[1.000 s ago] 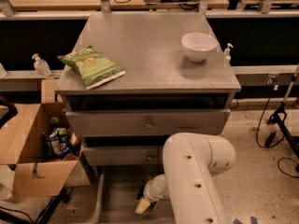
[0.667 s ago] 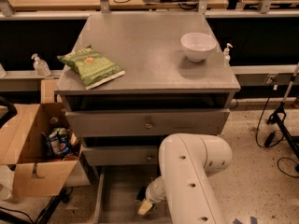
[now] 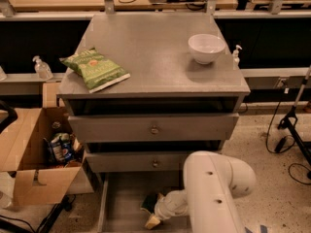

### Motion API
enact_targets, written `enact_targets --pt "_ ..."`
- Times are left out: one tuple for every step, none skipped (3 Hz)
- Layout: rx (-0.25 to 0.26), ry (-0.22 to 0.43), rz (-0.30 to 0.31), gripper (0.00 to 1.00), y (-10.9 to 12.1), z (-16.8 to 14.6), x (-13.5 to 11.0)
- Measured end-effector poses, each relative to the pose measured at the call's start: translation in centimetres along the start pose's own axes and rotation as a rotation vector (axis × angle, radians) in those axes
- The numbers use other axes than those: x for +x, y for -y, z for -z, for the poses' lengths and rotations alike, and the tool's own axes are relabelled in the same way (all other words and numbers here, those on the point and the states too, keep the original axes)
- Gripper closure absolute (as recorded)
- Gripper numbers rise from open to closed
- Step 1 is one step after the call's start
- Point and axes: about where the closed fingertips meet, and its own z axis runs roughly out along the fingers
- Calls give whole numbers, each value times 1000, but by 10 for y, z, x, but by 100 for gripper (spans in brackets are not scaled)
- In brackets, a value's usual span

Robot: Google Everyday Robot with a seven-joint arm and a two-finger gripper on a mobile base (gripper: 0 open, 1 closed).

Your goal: Pick sponge from bottom drawer and place on counter

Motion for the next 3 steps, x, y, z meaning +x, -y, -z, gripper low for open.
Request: enact_targets --pt "-2 18 -41 40 -1 5 6" --pt "-2 18 -41 68 -1 13 2" --pt "-4 17 -41 100 -2 18 -1"
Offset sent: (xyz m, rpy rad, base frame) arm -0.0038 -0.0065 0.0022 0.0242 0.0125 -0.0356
